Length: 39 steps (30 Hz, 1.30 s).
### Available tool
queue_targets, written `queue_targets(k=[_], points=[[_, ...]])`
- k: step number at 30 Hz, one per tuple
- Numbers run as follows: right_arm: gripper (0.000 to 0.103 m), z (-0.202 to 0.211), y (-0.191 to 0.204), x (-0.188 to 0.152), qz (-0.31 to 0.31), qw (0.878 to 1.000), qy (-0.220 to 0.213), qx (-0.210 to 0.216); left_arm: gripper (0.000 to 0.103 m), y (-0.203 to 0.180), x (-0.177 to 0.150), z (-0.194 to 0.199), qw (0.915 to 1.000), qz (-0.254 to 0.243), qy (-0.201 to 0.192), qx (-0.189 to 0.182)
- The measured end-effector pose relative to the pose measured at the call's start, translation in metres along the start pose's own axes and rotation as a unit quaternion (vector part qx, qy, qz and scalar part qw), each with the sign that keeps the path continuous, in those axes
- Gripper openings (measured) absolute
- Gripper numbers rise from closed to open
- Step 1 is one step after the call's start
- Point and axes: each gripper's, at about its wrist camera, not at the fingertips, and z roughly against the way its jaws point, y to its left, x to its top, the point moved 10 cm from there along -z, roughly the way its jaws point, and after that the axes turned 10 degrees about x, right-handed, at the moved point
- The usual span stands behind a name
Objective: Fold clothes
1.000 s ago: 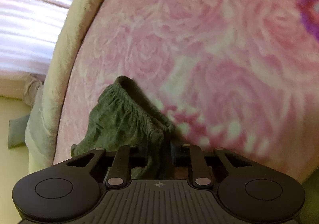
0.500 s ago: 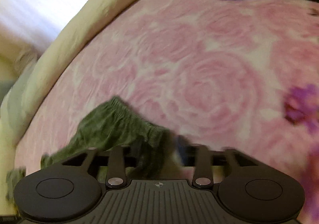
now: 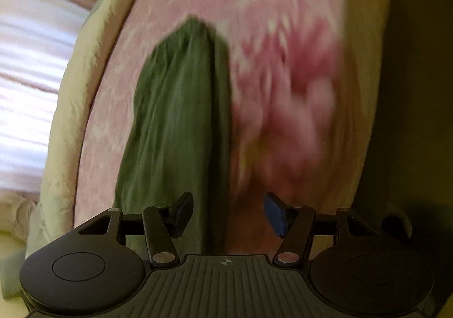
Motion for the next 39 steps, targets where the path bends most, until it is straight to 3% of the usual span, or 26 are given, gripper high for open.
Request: queue_targets(k=[1, 2, 5, 10, 13, 18, 19, 25, 28, 30, 32, 34, 36, 39], points=[[0.032, 0.0, 0.002, -0.015, -0.009, 1.0, -0.004, 0.0, 0.006, 0.003, -0.002, -0.001, 0.9999, -0.008, 0.007, -0.004], [0.03, 0.0, 0.005, -0.029, -0.015, 1.0, -0.01, 0.003, 0.006, 0.005, -0.004, -0.003, 0.9998, -0.011, 0.013, -0.011], [0.03, 0.003, 0.018, -0.054, -0.012, 1.0, -0.023, 0.016, 0.006, 0.004, -0.012, -0.007, 0.9988, -0.009, 0.033, -0.035], [0.03, -0.006, 0.026, -0.069, 0.02, 0.999, -0.045, -0.003, 0.006, -0.013, -0.023, -0.012, 0.995, -0.036, 0.06, -0.071], [0.03, -0.012, 0.021, -0.07, 0.018, 0.998, -0.054, -0.018, 0.006, -0.02, -0.026, -0.016, 0.9929, -0.058, 0.064, -0.081], [0.029, -0.022, 0.021, -0.079, 0.024, 0.999, -0.042, -0.001, 0.006, -0.017, -0.025, -0.017, 0.9928, -0.062, 0.06, -0.083], [0.0, -0.023, 0.021, -0.079, 0.034, 0.999, -0.036, -0.004, 0.006, -0.016, -0.025, -0.016, 0.993, -0.062, 0.059, -0.082], [0.0, -0.001, 0.022, -0.065, 0.051, 0.997, -0.058, -0.002, 0.006, -0.01, -0.027, -0.008, 0.9939, -0.063, 0.049, -0.076], [0.0, -0.005, -0.002, -0.067, 0.04, 0.998, -0.031, -0.029, 0.006, -0.005, -0.03, -0.01, 0.995, -0.06, 0.05, -0.061], [0.0, -0.007, -0.007, -0.068, 0.019, 0.999, -0.02, -0.016, 0.009, -0.002, -0.027, -0.009, 0.9955, -0.061, 0.046, -0.057], [0.014, -0.005, -0.003, -0.066, 0.004, 1.0, -0.022, 0.009, 0.015, 0.001, -0.019, -0.007, 0.9962, -0.062, 0.033, -0.052], [0.058, 0.001, 0.001, -0.064, -0.001, 0.999, -0.039, 0.018, 0.018, 0.003, -0.006, -0.004, 0.9965, -0.065, 0.014, -0.051], [0.059, 0.005, 0.0, -0.063, 0.001, 0.998, -0.055, 0.02, 0.029, 0.001, 0.011, -0.004, 0.996, -0.073, -0.009, -0.051], [0.059, -0.002, -0.002, -0.068, -0.011, 0.998, -0.05, 0.032, 0.037, -0.006, 0.039, -0.01, 0.9922, -0.105, -0.046, -0.048]])
